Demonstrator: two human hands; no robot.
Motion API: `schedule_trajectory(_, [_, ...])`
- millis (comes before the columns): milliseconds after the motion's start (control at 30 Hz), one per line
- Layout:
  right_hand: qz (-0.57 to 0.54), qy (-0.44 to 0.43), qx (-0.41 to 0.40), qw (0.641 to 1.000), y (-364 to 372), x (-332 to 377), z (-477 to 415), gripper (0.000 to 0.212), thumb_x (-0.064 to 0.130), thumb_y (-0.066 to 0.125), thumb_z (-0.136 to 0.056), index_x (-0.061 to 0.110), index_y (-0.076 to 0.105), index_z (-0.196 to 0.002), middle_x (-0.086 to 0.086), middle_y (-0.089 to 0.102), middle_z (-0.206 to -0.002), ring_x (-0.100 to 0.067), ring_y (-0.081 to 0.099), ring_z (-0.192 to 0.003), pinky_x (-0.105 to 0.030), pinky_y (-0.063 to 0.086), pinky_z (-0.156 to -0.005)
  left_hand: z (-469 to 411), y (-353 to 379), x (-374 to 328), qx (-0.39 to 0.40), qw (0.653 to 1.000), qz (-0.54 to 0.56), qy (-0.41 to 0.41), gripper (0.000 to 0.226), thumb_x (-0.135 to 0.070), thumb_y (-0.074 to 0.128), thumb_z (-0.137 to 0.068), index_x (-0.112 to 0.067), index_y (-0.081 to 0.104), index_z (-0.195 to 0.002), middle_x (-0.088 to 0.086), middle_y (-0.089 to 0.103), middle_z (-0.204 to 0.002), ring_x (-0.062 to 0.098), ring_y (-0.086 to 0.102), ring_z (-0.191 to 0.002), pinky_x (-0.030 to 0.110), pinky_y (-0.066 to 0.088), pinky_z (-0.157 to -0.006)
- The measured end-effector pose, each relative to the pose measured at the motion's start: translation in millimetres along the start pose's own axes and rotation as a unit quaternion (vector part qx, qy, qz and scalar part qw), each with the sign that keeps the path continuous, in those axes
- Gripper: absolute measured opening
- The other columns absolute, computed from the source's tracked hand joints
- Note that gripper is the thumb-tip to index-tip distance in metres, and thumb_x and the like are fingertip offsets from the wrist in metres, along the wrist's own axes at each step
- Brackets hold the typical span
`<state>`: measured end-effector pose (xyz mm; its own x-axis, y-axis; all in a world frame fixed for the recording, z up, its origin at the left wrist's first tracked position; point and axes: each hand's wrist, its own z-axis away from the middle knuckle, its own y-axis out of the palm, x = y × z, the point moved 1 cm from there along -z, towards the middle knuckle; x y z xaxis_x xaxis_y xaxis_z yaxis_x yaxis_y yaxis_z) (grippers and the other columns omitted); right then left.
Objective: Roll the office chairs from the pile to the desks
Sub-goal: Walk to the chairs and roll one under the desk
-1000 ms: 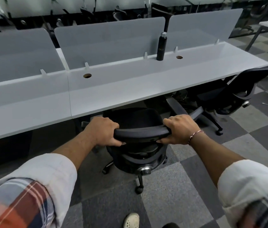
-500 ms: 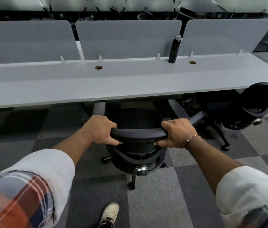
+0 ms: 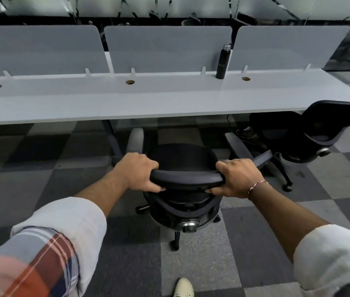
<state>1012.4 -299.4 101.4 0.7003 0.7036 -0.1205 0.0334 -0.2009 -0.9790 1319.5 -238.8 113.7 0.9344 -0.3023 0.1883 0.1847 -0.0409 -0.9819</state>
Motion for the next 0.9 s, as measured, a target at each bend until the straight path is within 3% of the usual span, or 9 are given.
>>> schedule_trajectory(100, [0.006, 0.008, -0.005, 1.0, -3, 7, 22, 0.064, 0.087, 0.045, -0.063, 0.025, 0.04, -0.077, 0.005, 0.06, -0.071, -0.023, 0.062, -0.066, -0.031, 0.04, -0.055, 15, -3, -16, 0.005, 1.0, 0.011, 0.0, 0.067, -0.091, 0.049, -0.069, -0.029, 0.064, -0.09, -0.012, 0.063, -0.074, 0.014, 0.063, -0.073, 0.031, 0.049, -0.068])
schedule_trajectory(200, [0.005, 0.005, -0.019, 1.0, -9, 18, 52, 0.066, 0.087, 0.046, -0.063, 0.023, 0.043, -0.074, 0.005, 0.057, -0.066, -0.023, 0.061, -0.06, -0.031, 0.042, -0.051, 34, -10, -44, 0.013, 1.0, 0.026, 0.007, 0.072, -0.094, 0.045, -0.068, -0.029, 0.064, -0.094, -0.011, 0.063, -0.078, 0.015, 0.063, -0.075, 0.03, 0.044, -0.065])
schedule_trajectory(400, [0.014, 0.004, -0.023, 1.0, -19, 33, 107, 0.065, 0.086, 0.05, -0.064, 0.021, 0.047, -0.071, 0.005, 0.053, -0.063, -0.023, 0.058, -0.056, -0.029, 0.036, -0.049, 70, -11, -97, -0.034, 0.999, 0.039, 0.001, 0.07, -0.092, 0.041, -0.068, -0.03, 0.062, -0.093, -0.01, 0.067, -0.082, 0.017, 0.065, -0.077, 0.032, 0.047, -0.067])
schedule_trajectory(533, [0.027, -0.001, -0.038, 0.999, -23, 34, 126, 0.066, 0.085, 0.056, -0.064, 0.019, 0.048, -0.068, 0.005, 0.051, -0.058, -0.024, 0.057, -0.051, -0.026, 0.028, -0.048, 81, -7, -112, -0.105, 0.993, 0.043, 0.015, 0.077, -0.091, 0.028, -0.062, -0.027, 0.06, -0.089, -0.01, 0.065, -0.079, 0.016, 0.065, -0.074, 0.03, 0.04, -0.059])
schedule_trajectory(767, [0.011, -0.013, -0.045, 0.999, -21, 22, 110, 0.066, 0.083, 0.057, -0.066, 0.017, 0.05, -0.065, 0.003, 0.049, -0.055, -0.024, 0.055, -0.048, -0.027, 0.038, -0.046, 66, -5, -103, -0.161, 0.985, 0.061, 0.019, 0.066, -0.089, 0.046, -0.062, -0.024, 0.055, -0.068, -0.011, 0.055, -0.059, 0.015, 0.058, -0.053, 0.025, 0.026, -0.05])
schedule_trajectory(900, [0.005, -0.026, -0.065, 0.998, -13, 8, 86, 0.064, 0.081, 0.058, -0.068, 0.018, 0.05, -0.065, 0.003, 0.049, -0.055, -0.024, 0.054, -0.047, -0.029, 0.042, -0.046, 44, 0, -89, -0.16, 0.985, 0.064, 0.005, 0.065, -0.089, 0.051, -0.06, -0.024, 0.055, -0.064, -0.011, 0.054, -0.057, 0.015, 0.057, -0.051, 0.024, 0.03, -0.047])
